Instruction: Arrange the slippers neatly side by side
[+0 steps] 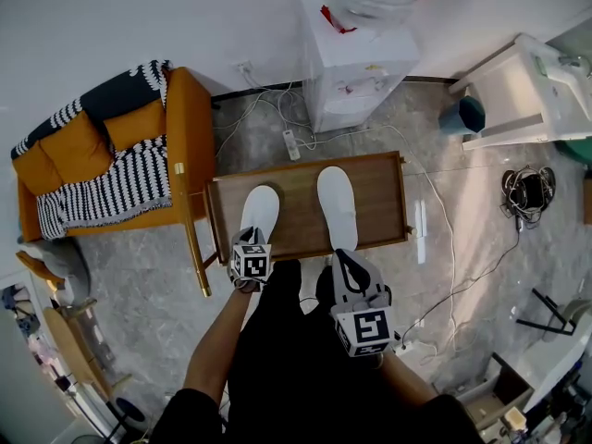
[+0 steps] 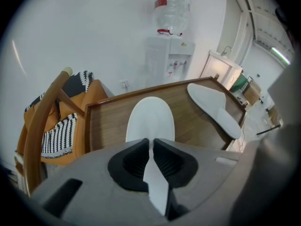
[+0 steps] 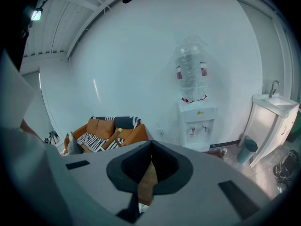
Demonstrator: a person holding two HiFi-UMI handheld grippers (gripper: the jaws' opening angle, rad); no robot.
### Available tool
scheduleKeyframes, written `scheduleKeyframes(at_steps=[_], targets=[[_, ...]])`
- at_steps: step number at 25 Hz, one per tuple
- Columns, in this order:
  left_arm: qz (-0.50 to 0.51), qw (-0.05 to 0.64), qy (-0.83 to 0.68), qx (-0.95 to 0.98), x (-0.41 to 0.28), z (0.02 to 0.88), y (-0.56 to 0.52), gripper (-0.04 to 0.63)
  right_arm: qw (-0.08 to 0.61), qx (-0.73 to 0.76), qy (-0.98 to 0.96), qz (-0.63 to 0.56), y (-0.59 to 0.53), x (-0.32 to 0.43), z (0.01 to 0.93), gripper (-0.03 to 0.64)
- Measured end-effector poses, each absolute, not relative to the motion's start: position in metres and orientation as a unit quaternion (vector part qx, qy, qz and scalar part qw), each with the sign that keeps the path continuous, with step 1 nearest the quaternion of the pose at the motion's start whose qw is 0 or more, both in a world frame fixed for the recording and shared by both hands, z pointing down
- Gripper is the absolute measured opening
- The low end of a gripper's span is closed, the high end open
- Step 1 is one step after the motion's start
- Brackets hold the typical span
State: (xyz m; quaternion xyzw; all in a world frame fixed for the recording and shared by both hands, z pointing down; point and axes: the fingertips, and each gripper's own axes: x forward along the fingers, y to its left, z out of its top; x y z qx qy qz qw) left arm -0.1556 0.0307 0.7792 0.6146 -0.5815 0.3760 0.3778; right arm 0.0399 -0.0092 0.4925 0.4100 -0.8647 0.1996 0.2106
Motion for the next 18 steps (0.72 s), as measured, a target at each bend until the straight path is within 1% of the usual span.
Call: scheduleKeyframes(at_steps=[4, 10, 15, 18], targets=[[0.34, 0.412, -0.581, 0.614, -0.142, 0.764, 0.033, 0.04, 0.205, 0.412, -0.865, 0.2, -0.009, 0.044, 0.492, 0.012], [0.305, 0.436, -0.577, 0.62, -0.113, 0.742, 0.025, 0.038, 0.201, 0.419, -0.862, 0.202, -0.008, 0.056, 0.491, 0.012], [0.262, 0.485, -0.573, 0.607, -0.087, 0.734, 0.016, 0.038, 0.199, 0.423, -0.86, 0.205, -0.006, 0.071, 0.492, 0.012], [0.254, 0.491, -0.572, 0.606, -0.075, 0.731, 0.01, 0.038, 0.196, 0.425, -0.859, 0.206, -0.006, 0.079, 0.492, 0.012]])
